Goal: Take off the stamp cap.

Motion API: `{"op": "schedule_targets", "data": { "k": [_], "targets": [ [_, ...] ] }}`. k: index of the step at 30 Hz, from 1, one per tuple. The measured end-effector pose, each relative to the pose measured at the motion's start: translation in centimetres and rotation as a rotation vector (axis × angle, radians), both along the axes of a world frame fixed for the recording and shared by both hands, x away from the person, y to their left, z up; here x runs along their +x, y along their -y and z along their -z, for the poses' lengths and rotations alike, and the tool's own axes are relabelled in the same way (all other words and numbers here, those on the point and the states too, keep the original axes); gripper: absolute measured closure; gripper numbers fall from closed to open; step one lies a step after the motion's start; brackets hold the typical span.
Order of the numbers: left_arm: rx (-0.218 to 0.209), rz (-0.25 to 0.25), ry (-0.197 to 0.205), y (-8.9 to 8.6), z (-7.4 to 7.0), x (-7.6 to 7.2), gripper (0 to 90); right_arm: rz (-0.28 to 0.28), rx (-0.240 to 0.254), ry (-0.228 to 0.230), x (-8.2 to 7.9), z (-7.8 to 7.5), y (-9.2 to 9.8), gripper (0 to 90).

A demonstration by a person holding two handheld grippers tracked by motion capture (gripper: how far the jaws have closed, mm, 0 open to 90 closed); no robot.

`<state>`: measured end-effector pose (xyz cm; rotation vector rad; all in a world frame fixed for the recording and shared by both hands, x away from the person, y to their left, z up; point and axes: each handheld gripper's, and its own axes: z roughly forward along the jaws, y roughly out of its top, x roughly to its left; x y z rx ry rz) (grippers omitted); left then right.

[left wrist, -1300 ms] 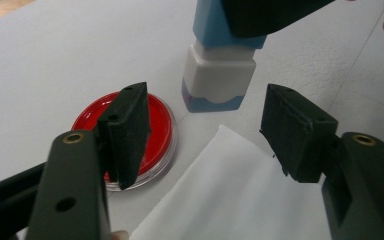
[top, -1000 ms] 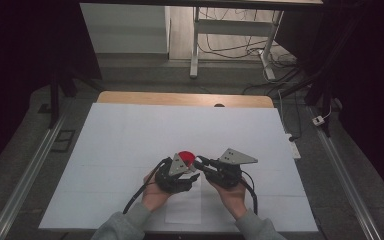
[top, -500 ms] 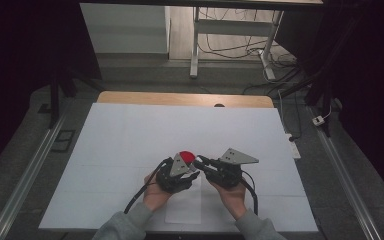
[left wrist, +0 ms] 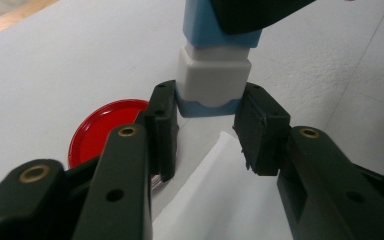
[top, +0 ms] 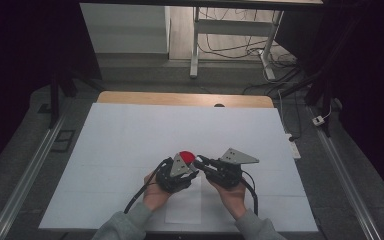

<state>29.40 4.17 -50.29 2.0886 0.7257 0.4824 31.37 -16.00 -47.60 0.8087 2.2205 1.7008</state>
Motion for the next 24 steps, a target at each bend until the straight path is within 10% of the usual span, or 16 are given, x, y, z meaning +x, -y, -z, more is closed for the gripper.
{"op": "schedule_targets", "data": {
  "k": [24],
  "targets": [
    [0.022,0.012,0.014,0.0,0.21,-0.05,65.0,0.006,0.001,-0.013,0.06,0.12,-0.04,75.2]
  ]
}}
